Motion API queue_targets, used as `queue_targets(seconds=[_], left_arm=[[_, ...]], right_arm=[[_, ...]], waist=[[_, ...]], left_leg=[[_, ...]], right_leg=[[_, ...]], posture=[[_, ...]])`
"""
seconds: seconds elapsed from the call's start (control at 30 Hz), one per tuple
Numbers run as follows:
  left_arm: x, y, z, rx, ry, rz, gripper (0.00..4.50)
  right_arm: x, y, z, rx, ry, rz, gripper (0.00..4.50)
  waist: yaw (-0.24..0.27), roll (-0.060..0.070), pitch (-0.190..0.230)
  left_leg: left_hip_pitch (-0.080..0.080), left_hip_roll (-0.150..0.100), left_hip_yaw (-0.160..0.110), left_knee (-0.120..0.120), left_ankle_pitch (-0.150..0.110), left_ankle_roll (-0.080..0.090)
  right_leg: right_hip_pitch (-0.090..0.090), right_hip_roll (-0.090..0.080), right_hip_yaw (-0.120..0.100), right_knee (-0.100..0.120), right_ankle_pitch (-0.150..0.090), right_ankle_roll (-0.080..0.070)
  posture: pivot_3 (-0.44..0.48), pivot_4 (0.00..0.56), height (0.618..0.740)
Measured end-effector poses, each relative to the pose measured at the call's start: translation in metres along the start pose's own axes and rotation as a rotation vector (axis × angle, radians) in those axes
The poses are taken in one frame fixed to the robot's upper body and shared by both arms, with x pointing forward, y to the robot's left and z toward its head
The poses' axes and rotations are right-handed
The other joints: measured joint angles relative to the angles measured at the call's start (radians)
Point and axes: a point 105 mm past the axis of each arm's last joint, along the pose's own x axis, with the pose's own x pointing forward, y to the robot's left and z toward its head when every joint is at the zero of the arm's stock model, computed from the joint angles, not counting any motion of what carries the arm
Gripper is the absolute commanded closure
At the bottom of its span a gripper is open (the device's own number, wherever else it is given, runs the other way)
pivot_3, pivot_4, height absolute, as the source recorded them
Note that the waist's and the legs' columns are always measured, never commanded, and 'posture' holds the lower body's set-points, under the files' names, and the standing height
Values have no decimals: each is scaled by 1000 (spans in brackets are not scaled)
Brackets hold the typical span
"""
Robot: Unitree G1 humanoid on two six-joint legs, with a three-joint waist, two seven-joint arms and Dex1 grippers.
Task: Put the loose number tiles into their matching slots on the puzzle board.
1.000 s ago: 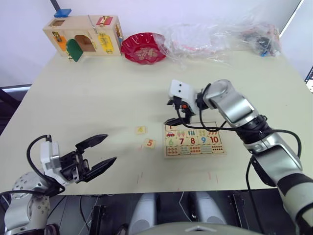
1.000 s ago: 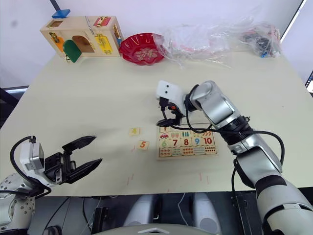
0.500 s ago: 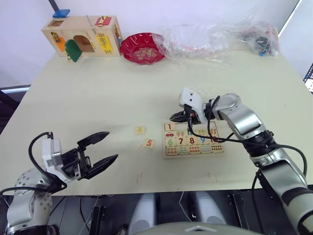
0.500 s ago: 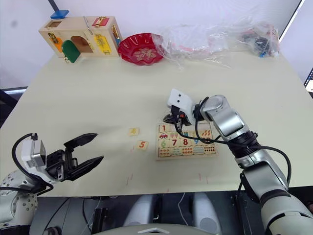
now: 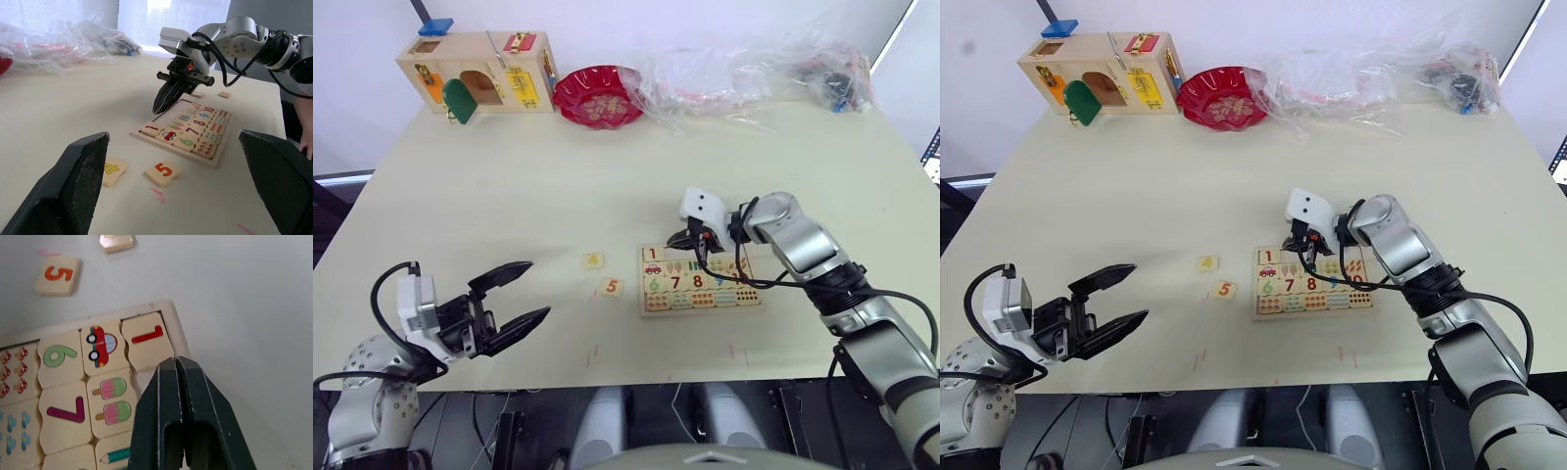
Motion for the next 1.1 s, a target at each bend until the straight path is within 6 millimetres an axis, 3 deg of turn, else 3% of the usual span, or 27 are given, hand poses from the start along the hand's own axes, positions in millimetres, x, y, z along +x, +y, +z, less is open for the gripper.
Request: queue_targets(seconds=[1.1], left_arm=[[-1,-1,-1,-6,4,2,0]], right_arm=[[10,5,-2,-14,23,35,4489]], waist=[[0,0,0]], left_leg=[[0,0,0,0,0,0]], right_leg=[[0,0,0,0,0,0]], posture=[[0,150,740]])
